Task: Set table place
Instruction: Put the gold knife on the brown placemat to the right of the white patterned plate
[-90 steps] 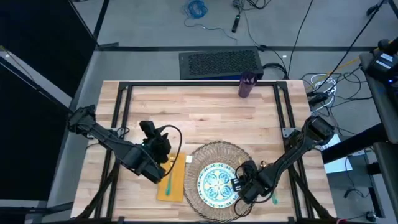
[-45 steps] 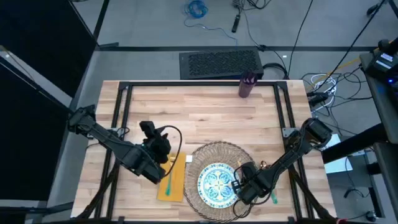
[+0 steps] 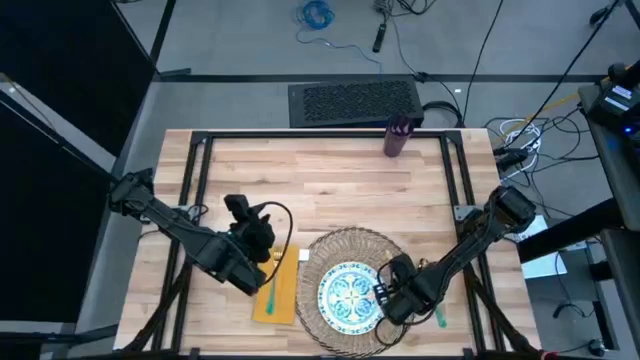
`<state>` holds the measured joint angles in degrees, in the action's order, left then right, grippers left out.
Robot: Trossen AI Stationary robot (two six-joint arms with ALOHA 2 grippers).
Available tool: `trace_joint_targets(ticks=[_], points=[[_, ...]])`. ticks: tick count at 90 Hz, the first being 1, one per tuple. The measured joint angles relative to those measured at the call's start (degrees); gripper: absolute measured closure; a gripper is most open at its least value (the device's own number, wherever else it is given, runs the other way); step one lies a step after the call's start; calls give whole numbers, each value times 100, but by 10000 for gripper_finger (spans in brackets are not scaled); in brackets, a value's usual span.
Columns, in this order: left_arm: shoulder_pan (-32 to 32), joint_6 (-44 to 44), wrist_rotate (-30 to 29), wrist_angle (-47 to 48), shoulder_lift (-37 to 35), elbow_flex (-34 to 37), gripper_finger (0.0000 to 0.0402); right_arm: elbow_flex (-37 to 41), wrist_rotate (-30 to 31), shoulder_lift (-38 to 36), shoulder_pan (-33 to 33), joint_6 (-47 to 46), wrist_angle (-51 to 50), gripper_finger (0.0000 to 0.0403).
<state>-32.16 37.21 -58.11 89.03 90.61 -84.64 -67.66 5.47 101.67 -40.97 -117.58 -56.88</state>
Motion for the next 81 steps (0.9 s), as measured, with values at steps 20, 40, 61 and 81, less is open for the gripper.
trace_joint_targets(ticks=[20,40,61,81], points=[[0,-22,0,3,0,0,265,0,-371,0,-185,-561,-36,403],[-4,-2,50,2,0,0,265,2,-500,58,-113,-603,4,403],[-74,-3,107,3,0,0,265,7,-590,260,-100,-601,62,403],[-105,3,107,1,0,0,265,118,-732,258,-61,-618,165,403]])
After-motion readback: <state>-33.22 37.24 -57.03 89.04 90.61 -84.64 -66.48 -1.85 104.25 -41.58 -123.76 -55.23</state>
